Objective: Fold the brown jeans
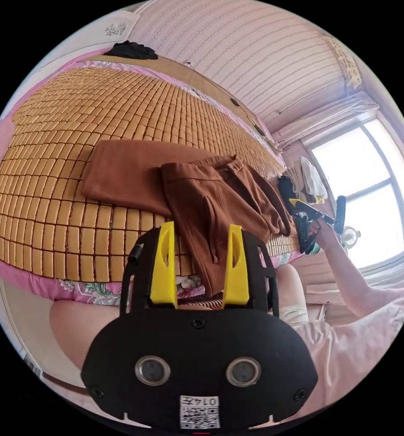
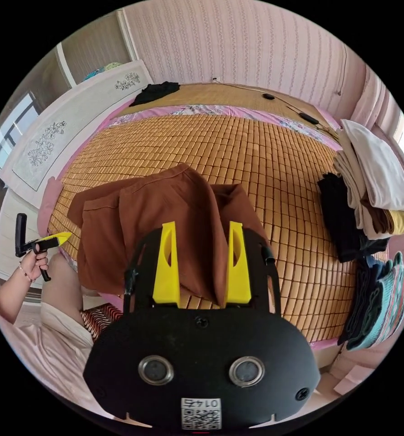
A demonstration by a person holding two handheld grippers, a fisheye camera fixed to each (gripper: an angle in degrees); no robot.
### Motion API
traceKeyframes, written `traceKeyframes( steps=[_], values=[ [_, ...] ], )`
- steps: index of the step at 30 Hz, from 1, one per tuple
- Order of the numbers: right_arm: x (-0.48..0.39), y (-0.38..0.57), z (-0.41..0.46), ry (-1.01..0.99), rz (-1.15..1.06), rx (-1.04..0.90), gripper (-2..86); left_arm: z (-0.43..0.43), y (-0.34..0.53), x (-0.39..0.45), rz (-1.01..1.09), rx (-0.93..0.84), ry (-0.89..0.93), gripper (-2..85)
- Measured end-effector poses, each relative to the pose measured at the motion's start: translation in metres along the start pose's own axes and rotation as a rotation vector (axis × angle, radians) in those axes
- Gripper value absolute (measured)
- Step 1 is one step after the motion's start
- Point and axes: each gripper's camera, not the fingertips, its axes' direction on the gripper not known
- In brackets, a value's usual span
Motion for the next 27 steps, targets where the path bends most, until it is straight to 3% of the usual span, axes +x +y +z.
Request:
traceKeyframes(
  steps=[3, 5, 7, 10, 12, 14, 15, 18, 20, 25, 27],
  values=[
    [0.006, -0.022, 0.040, 0.039, 0.044, -0.106, 11.7, 0.044, -0.006, -0.007, -0.102, -0.146, -0.018, 14.1],
    [0.013, -0.022, 0.074, 0.108, 0.073, -0.309, 2.3, 0.059, -0.002, 0.000, -0.047, -0.173, -0.014, 6.4],
    [0.018, -0.016, 0.068, 0.153, 0.081, -0.301, 1.0, 0.061, 0.000, 0.000, -0.064, -0.227, -0.046, 2.7],
    [0.044, -0.002, 0.010, 0.044, 0.173, -0.064, 0.1, 0.034, 0.008, 0.014, -0.027, -0.112, 0.034, 0.4],
    [0.081, 0.009, -0.034, -0.185, 0.281, 0.066, 0.1, 0.013, 0.009, 0.040, 0.094, -0.023, 0.110, -0.3],
    [0.138, 0.025, -0.093, -0.605, 0.400, 0.283, 0.4, -0.008, 0.003, 0.098, 0.306, 0.066, 0.176, -0.7],
    [0.148, 0.028, -0.111, -0.657, 0.405, 0.347, 0.4, -0.013, 0.002, 0.115, 0.363, 0.092, 0.194, -0.7],
    [0.182, 0.031, -0.230, -0.626, 0.386, 0.641, 0.6, -0.052, -0.003, 0.194, 0.650, 0.245, 0.398, -0.9],
    [0.188, 0.014, -0.345, -0.585, 0.244, 0.832, 0.7, -0.102, -0.013, 0.236, 0.810, 0.387, 0.479, -0.9],
    [0.104, -0.049, -0.561, -0.434, -0.176, 1.177, 0.7, -0.219, -0.031, 0.255, 0.849, 0.734, 0.708, -0.9],
    [0.060, -0.088, -0.595, -0.344, -0.248, 1.181, 0.7, -0.247, -0.028, 0.245, 0.818, 0.846, 0.715, -1.0]
  ],
)
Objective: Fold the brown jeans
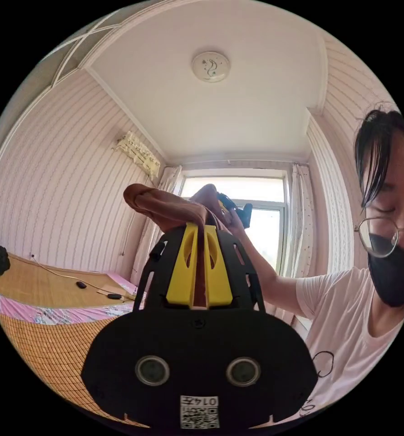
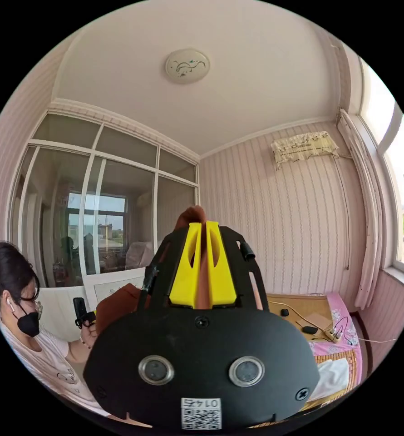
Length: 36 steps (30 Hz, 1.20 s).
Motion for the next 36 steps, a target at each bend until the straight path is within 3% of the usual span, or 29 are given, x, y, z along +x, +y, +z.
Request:
traceKeyframes(
  steps=[3, 6, 8, 12, 15, 19, 25, 30, 34, 36],
  values=[
    [-0.015, -0.007, 0.097, 0.005, 0.003, -0.144, 0.8, -0.040, 0.004, -0.003, 0.004, 0.043, -0.155, -1.0],
    [-0.011, 0.076, 0.205, 0.027, 0.065, -0.365, 0.8, -0.078, 0.054, -0.021, -0.091, -0.053, -0.385, -1.0],
    [-0.007, 0.192, 0.280, 0.024, 0.124, -0.568, 0.8, -0.109, 0.115, -0.041, -0.297, -0.198, -0.534, -0.9],
    [-0.014, 0.392, 0.355, -0.091, 0.358, -0.958, 0.7, -0.152, 0.210, -0.060, -0.448, -0.448, -0.779, -0.9],
    [-0.060, 0.509, 0.382, -0.108, 0.275, -1.231, 0.7, -0.187, 0.269, -0.075, -0.667, -0.603, -0.831, -0.9],
    [-0.086, 0.540, 0.407, -0.148, 0.241, -1.253, 0.7, -0.205, 0.279, -0.068, -0.668, -0.621, -0.862, -0.9],
    [-0.122, 0.428, 0.484, -0.216, 0.080, -1.022, 1.1, -0.211, 0.198, -0.060, -0.469, -0.405, -0.862, -0.9],
    [-0.188, 0.424, 0.578, -0.383, 0.044, -1.065, 2.6, -0.248, 0.172, -0.053, -0.440, -0.246, -1.096, 0.1],
    [-0.237, 0.525, 0.615, -0.318, 0.077, -1.240, 5.6, -0.314, 0.221, -0.080, -0.755, -0.293, -1.333, 6.2],
    [-0.248, 0.575, 0.605, -0.301, 0.050, -1.312, 7.0, -0.345, 0.257, -0.096, -0.968, -0.317, -1.307, 7.9]
  ],
)
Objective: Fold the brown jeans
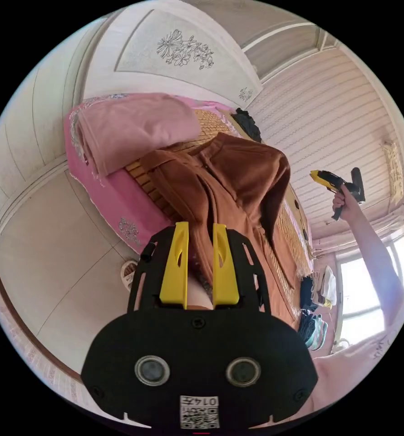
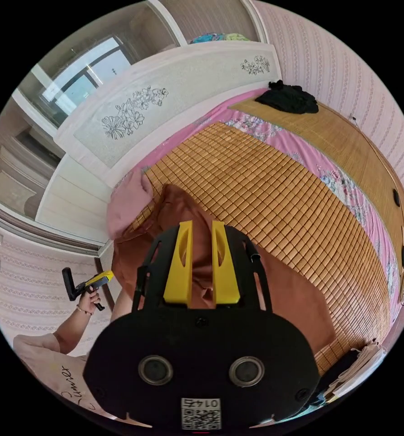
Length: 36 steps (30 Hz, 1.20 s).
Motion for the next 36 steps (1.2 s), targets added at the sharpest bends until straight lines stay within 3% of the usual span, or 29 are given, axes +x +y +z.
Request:
traceKeyframes(
  steps=[2, 6, 11, 16, 21, 27, 29, 32, 36],
  values=[
    [0.004, 0.044, 0.043, 0.009, -0.026, -0.078, 7.9, 0.009, 0.009, -0.029, -0.055, -0.063, 0.008, 7.9],
    [0.030, 0.133, 0.064, 0.072, -0.040, -0.140, 8.5, -0.006, 0.019, -0.021, 0.018, 0.019, -0.049, 7.3],
    [0.092, 0.293, 0.057, 0.310, 0.141, -0.208, 11.0, 0.010, 0.008, 0.038, 0.269, -0.035, -0.089, 7.3],
    [0.126, 0.388, 0.041, 0.582, 0.260, -0.228, 13.6, 0.061, -0.005, 0.115, 0.500, -0.140, -0.043, 7.7],
    [0.137, 0.399, 0.040, 0.623, 0.214, -0.190, 13.7, 0.124, -0.008, 0.199, 0.694, -0.251, 0.004, 8.4],
    [0.157, 0.374, 0.074, 0.674, 0.156, -0.243, 10.1, 0.199, -0.010, 0.287, 0.879, -0.361, -0.097, 8.4],
    [0.167, 0.373, 0.069, 0.502, 0.141, -0.246, 4.8, 0.227, -0.013, 0.307, 0.905, -0.384, -0.232, 7.8],
    [0.185, 0.382, 0.046, 0.413, 0.255, -0.169, 0.5, 0.254, -0.016, 0.318, 0.905, -0.402, -0.323, 7.9],
    [0.175, 0.391, -0.014, 0.354, 0.207, -0.002, -0.4, 0.268, -0.015, 0.321, 0.916, -0.415, -0.291, 7.2]
  ],
)
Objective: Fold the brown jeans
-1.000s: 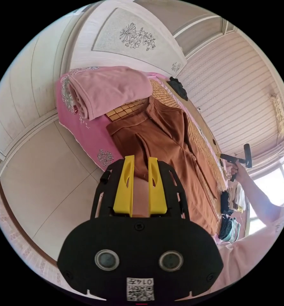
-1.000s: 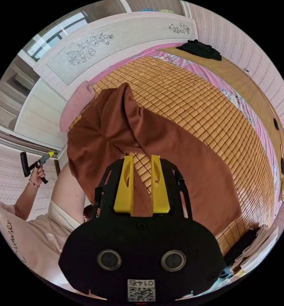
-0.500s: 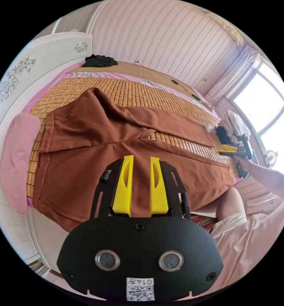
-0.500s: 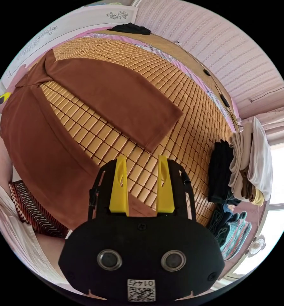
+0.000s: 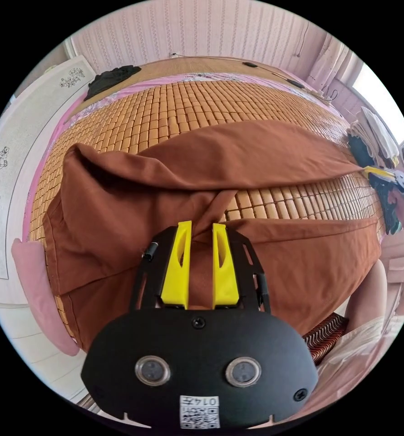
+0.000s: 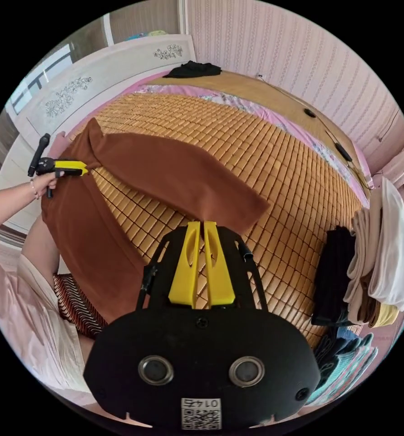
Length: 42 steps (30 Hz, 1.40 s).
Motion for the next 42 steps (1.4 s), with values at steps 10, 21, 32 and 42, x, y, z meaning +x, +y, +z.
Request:
traceKeyframes(
  steps=[10, 21, 32, 42],
  values=[
    [0.099, -0.045, -0.134, 0.159, 0.017, 0.077, -0.5, -0.028, -0.006, 0.018, 0.164, 0.074, 0.029, 4.3],
    [0.096, 0.069, -0.001, 0.242, 0.319, 0.043, -0.9, -0.066, -0.030, 0.035, 0.208, 0.207, 0.095, 4.9],
    [0.153, 0.092, 0.038, 0.283, 0.298, -0.033, -0.6, 0.032, -0.144, 0.132, 0.308, 0.009, 0.190, 1.9],
    [0.207, 0.117, -0.003, 0.151, 0.493, 0.119, -0.2, 0.048, -0.172, 0.138, 0.203, -0.023, 0.287, 0.1]
  ],
)
